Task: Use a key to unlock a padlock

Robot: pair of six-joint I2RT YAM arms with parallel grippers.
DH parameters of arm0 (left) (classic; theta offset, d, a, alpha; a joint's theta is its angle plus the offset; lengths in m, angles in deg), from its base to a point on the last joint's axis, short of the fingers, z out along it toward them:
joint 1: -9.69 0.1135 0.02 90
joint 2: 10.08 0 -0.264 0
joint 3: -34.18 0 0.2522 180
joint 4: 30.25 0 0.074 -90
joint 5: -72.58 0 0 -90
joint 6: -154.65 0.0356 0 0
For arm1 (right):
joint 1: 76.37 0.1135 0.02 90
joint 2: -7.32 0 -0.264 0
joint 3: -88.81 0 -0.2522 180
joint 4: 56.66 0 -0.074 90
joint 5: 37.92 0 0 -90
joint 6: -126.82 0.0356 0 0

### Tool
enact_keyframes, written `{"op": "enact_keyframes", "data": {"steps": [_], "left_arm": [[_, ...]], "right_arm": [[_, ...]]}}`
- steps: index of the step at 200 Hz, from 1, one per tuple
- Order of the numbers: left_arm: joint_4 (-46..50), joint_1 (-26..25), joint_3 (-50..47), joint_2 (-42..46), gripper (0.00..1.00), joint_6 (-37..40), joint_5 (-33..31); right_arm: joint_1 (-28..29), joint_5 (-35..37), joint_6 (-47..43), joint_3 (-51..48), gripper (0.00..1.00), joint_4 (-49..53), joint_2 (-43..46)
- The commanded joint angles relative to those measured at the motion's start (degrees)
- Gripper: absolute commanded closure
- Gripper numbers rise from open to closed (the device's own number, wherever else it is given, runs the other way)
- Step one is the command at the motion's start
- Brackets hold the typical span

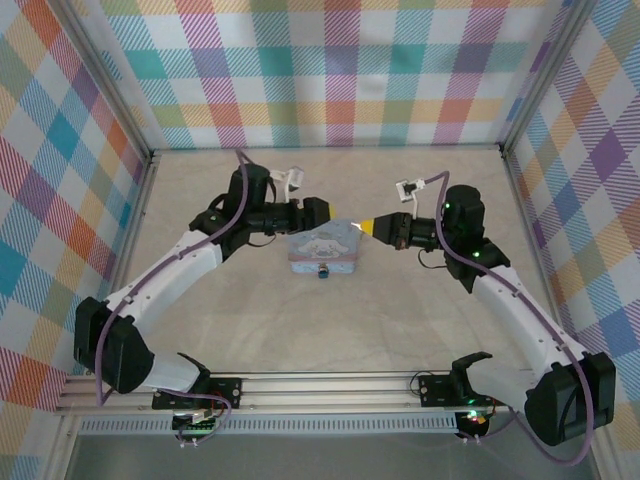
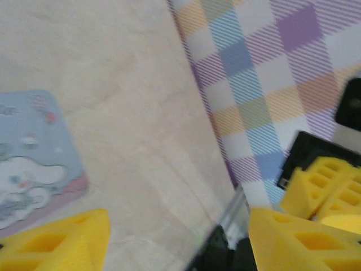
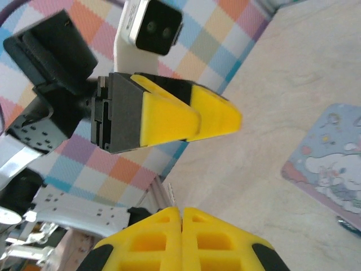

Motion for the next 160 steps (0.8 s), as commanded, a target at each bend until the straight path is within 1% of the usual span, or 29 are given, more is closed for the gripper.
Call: {"op": "enact_keyframes", "data": {"steps": [1,6,11,26,31,40,52,63,67,79,114,160], "left_arm": [[3.3,1.4,-2.9,1.8,0.26,-0.7,-10.0],[4.4,1.6,-3.3,1.5,0.25,-0.6,-11.3],[5.2,1.6,-3.6,1.2,0.22,-0.6,-12.9],[6.0,1.9,-4.9,0.2,0.19,-0.5,-17.3],[5.8,2.0,-5.5,-0.2,0.15,-0.9,-18.7],[4.9,2.4,-6.6,-1.2,0.12,-1.4,-20.2],[3.6,2.8,-7.6,-3.2,0.11,-1.6,-21.5],[2.9,2.9,-7.8,-5.5,0.1,-1.9,-21.5],[0.7,2.8,-7.8,-6.3,0.1,-2.1,-21.3],[-1.0,2.9,-7.6,-8.8,0.1,-2.3,-21.4],[-2.9,2.9,-5.0,-15.2,0.1,-2.0,-23.3],[-5.7,2.9,0.3,-21.4,0.13,-2.9,-19.5]], "right_arm": [[-0.9,5.3,-3.5,-0.6,1.0,4.7,1.5],[-0.9,6.7,-4.0,-0.6,1.0,5.5,1.8],[-0.9,8.0,-4.7,-0.5,1.0,6.6,1.9],[-0.8,12.1,-6.4,-0.4,1.0,9.5,2.7],[-0.9,13.5,-7.0,-0.5,1.0,10.2,3.0],[-0.9,15.5,-7.3,-0.9,1.0,10.9,3.5],[-0.9,17.6,-7.9,-1.4,1.0,11.8,3.8],[-0.9,19.6,-8.3,-1.5,1.0,13.0,3.7],[-0.9,20.3,-8.5,-1.6,1.0,13.3,3.5],[-0.9,21.5,-9.1,-1.8,1.0,14.2,3.0],[-0.9,22.1,-9.5,-3.0,1.0,13.4,2.4],[-0.9,23.7,-9.8,-3.9,1.0,13.2,-0.1]]}}
